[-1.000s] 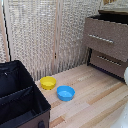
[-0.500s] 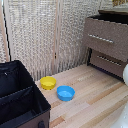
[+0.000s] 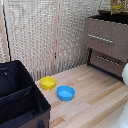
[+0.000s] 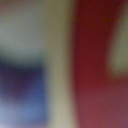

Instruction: Locate and clasp the grip of the topmost drawer. Steadily and circumspectly yank the drawer open. Discover and seize the nutrition bar using your clamp. Deposit the nutrition bar in the accessible drawer. Unclench the nutrition bar.

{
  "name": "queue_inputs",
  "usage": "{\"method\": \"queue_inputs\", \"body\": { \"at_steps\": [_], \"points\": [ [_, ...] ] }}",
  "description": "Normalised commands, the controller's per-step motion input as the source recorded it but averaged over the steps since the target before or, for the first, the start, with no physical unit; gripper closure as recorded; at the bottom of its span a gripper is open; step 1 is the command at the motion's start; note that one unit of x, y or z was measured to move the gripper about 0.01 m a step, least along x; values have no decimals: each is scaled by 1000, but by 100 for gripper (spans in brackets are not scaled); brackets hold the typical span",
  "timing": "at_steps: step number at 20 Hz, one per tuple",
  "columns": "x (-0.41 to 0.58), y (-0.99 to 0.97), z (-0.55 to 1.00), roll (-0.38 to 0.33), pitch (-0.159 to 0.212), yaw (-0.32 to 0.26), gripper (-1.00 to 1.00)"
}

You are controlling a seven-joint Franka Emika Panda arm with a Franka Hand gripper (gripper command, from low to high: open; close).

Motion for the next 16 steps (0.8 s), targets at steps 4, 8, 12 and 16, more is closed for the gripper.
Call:
{"method": "queue_inputs", "body": {
  "at_steps": [4,8,12,16],
  "points": [
    [164,-155,0,53,29,18,-100],
    [179,-56,7,26,54,0,-100],
    [430,16,259,0,25,-88,-100],
    [401,79,493,-2,0,-228,-100]
  ]
}}
